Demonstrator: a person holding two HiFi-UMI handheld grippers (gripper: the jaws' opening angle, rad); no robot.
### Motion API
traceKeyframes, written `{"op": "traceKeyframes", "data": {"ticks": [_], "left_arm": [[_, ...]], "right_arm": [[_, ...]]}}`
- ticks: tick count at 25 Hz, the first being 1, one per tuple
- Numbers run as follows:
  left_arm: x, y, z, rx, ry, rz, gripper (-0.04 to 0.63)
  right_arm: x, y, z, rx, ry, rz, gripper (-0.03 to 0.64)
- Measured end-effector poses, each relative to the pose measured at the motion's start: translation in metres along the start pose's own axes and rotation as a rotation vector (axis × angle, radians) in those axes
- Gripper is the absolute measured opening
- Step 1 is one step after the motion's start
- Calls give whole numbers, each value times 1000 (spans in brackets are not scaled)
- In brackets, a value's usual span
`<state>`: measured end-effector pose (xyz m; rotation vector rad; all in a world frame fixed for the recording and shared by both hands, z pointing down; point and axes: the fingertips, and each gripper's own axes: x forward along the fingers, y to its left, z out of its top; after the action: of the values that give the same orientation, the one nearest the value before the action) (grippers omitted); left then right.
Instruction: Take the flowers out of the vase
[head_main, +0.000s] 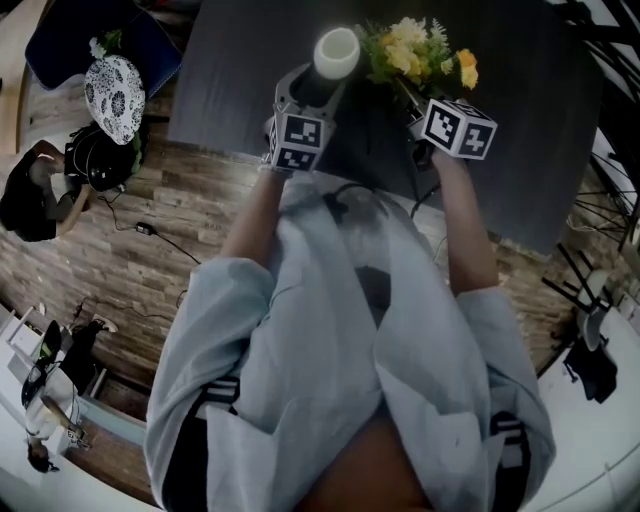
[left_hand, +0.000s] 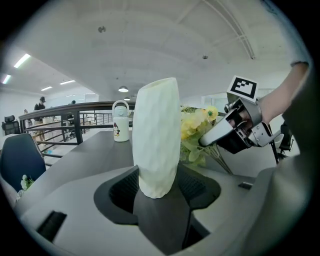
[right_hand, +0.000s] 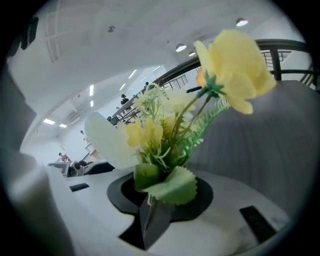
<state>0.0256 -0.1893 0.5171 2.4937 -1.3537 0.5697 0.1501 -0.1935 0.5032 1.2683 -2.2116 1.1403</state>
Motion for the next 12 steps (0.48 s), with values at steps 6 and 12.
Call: {"op": "traceKeyframes", "data": {"ticks": [6,12], "left_arm": [[-1,1,-1,-1,-3,-1,239],[-2,0,-1,-3,-1,-2,239]], "right_arm": [[23,-6,-17,21,46,-20,103],[30,-10,-20,-1,37,-51,119]]}}
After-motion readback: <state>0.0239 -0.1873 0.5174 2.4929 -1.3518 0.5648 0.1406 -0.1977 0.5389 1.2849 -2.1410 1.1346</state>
